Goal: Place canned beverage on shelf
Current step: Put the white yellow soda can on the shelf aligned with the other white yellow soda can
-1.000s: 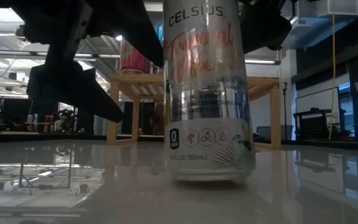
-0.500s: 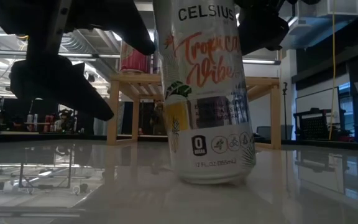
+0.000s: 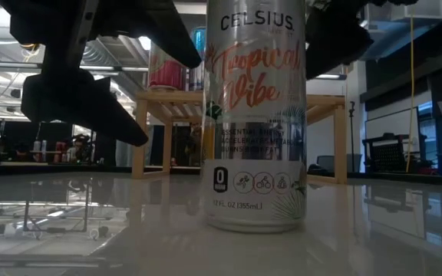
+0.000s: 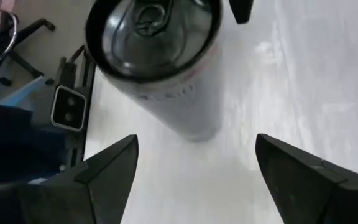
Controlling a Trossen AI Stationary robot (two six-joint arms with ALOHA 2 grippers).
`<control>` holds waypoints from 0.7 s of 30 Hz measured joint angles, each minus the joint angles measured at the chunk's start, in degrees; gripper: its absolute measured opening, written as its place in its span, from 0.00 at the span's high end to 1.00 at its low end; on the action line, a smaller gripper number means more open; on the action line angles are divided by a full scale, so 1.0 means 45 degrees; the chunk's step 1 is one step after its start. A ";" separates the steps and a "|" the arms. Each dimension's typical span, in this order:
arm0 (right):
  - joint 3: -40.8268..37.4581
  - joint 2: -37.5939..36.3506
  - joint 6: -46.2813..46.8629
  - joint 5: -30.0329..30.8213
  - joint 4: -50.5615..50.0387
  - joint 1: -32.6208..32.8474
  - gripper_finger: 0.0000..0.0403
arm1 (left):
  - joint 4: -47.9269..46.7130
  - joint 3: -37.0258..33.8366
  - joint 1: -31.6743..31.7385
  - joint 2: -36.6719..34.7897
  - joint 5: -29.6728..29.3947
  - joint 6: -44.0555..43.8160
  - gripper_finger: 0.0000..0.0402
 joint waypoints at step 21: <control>0.2011 0.0175 -0.1059 0.1182 0.0676 0.0000 0.22 | -0.1255 0.0022 -0.1147 -0.1273 -0.0111 0.0566 0.04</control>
